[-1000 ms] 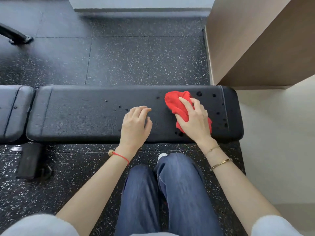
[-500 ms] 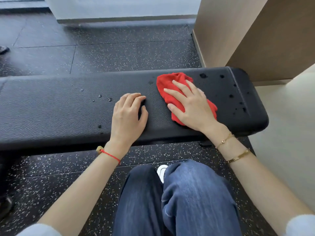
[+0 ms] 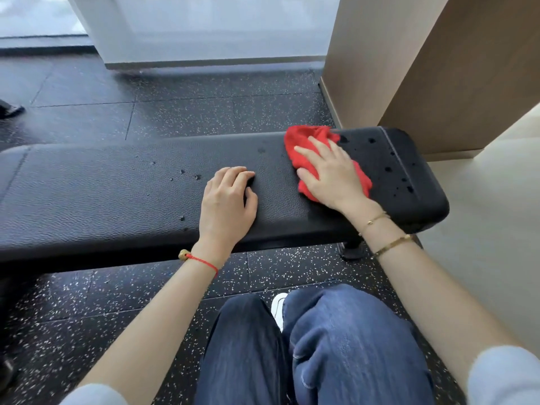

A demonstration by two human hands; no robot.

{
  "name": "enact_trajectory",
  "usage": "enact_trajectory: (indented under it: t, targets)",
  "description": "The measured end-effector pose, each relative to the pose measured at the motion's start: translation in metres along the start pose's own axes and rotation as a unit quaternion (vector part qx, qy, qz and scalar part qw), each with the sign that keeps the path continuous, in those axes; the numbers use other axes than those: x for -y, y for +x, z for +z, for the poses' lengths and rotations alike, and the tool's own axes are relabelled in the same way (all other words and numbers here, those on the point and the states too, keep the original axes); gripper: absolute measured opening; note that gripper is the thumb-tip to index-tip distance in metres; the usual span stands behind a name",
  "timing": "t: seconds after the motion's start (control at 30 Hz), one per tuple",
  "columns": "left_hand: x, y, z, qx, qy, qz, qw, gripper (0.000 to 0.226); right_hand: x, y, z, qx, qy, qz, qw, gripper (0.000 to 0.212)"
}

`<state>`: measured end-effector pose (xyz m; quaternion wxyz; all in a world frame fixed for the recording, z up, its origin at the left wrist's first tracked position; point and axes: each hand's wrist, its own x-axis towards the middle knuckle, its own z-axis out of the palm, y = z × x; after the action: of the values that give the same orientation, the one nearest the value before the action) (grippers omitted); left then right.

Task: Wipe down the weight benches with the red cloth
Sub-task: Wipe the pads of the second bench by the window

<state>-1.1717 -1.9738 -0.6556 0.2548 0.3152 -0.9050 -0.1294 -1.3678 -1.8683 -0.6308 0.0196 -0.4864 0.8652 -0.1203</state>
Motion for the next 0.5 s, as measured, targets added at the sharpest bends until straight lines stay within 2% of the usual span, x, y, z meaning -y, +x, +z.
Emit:
enact_trajectory:
  t: [0.1, 0.17, 0.3, 0.4, 0.5]
  targets:
    - [0.001, 0.001, 0.0, -0.009, -0.006, 0.005, 1.0, 0.028, 0.019, -0.021, 0.008, 0.014, 0.004, -0.086, 0.996, 0.051]
    - [0.002, 0.001, 0.0, -0.011, -0.009, 0.007, 1.0, 0.027, 0.006, -0.034, 0.004, 0.016, 0.022, -0.102, 0.994, 0.052]
    - [0.003, 0.0, 0.001, -0.016, -0.012, 0.004, 1.0, 0.028, -0.025, -0.017, -0.003, -0.001, 0.003, -0.039, 0.999, 0.05]
    - [0.001, 0.001, 0.001, -0.013, -0.012, -0.002, 1.0, 0.027, -0.01, 0.016, 0.0, -0.011, -0.006, 0.013, 1.0, 0.051]
    - [0.001, 0.002, 0.0, -0.014, -0.014, -0.003, 1.0, 0.027, 0.015, 0.02, 0.007, 0.006, 0.005, -0.033, 0.999, 0.052]
